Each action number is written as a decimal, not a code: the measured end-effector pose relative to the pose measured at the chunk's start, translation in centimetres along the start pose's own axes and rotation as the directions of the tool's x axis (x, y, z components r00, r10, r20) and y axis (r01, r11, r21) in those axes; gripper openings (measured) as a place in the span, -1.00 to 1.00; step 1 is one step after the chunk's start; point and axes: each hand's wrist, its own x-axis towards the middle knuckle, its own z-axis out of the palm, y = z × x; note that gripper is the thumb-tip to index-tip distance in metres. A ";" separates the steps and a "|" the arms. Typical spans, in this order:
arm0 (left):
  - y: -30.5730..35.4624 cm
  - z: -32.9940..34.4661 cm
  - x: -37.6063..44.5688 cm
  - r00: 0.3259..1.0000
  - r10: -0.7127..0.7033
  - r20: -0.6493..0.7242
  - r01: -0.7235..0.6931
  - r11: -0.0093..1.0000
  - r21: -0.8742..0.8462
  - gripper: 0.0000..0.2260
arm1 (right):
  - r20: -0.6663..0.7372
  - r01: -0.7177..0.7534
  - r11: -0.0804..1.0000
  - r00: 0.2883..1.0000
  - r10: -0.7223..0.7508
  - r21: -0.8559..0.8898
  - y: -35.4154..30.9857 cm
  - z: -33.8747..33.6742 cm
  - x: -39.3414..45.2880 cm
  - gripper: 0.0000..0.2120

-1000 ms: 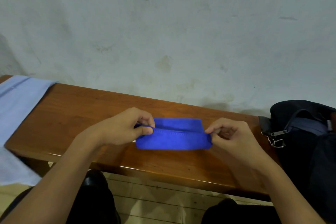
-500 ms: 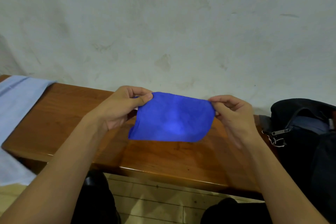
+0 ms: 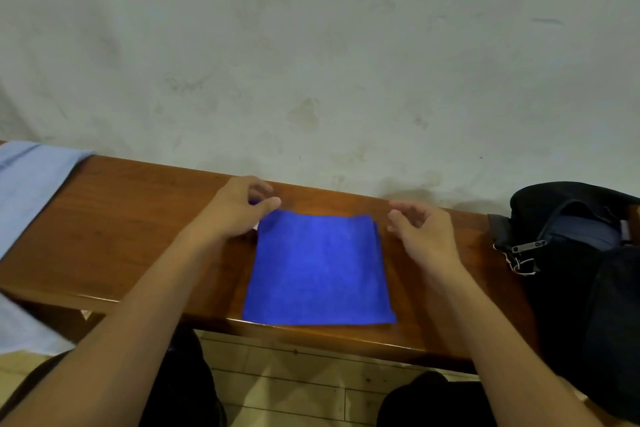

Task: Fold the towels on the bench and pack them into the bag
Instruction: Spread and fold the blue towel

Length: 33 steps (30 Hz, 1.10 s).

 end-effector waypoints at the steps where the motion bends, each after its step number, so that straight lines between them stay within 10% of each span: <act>1: -0.5 0.7 0.3 0.995 0.058 -0.079 -0.044 0.986 0.160 -0.72 | -0.019 0.048 0.991 0.999 -0.051 -0.128 0.6 0.0 0.1 -0.89; 6: 0.8 4.8 -2.7 0.853 0.522 -0.003 -0.466 0.764 0.447 -0.46 | 0.110 0.312 0.870 0.950 -0.292 -0.383 0.9 -0.4 -3.1 -0.90; 11: 1.0 9.6 -5.5 0.876 0.385 0.291 -0.483 0.669 0.565 -0.37 | 0.287 0.309 0.805 0.941 -0.180 -0.507 1.4 -0.9 -6.5 -0.72; 17: 0.4 10.3 -5.4 0.879 0.388 0.278 -0.471 0.611 0.636 -0.39 | 0.233 0.177 0.826 0.971 -0.057 -0.536 0.8 -1.7 -7.1 -0.80; 24: 0.7 10.3 -5.1 0.848 0.412 0.333 -0.526 0.576 0.626 -0.38 | 0.310 0.481 0.652 0.877 -0.367 -0.587 -0.1 1.6 -6.6 -0.58; 33: -0.8 9.4 -4.1 0.875 0.419 0.240 -0.474 0.651 0.592 -0.36 | 0.423 0.376 0.489 0.906 -0.017 -0.787 1.6 3.3 -4.7 -0.19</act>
